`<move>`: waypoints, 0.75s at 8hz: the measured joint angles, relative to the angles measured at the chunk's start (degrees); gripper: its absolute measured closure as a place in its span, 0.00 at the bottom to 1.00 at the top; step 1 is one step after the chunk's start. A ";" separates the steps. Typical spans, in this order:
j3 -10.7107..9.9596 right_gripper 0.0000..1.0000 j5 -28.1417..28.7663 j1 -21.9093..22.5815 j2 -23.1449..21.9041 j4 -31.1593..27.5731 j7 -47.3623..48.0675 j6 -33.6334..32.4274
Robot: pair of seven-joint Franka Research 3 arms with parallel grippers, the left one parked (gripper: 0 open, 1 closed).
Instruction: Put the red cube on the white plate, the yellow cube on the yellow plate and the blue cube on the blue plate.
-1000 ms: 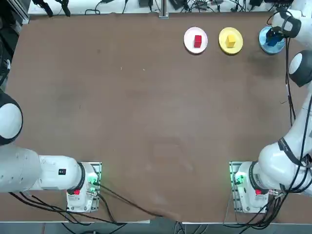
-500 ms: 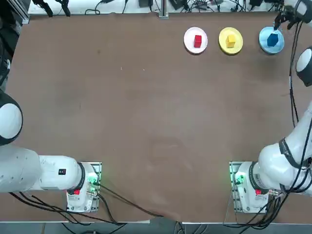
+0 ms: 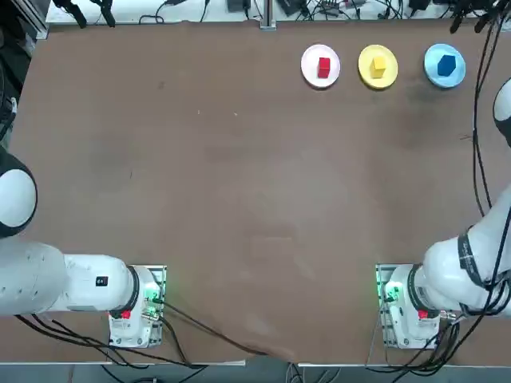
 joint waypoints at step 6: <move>1.17 0.00 6.54 10.97 -10.46 -0.16 8.84 -14.11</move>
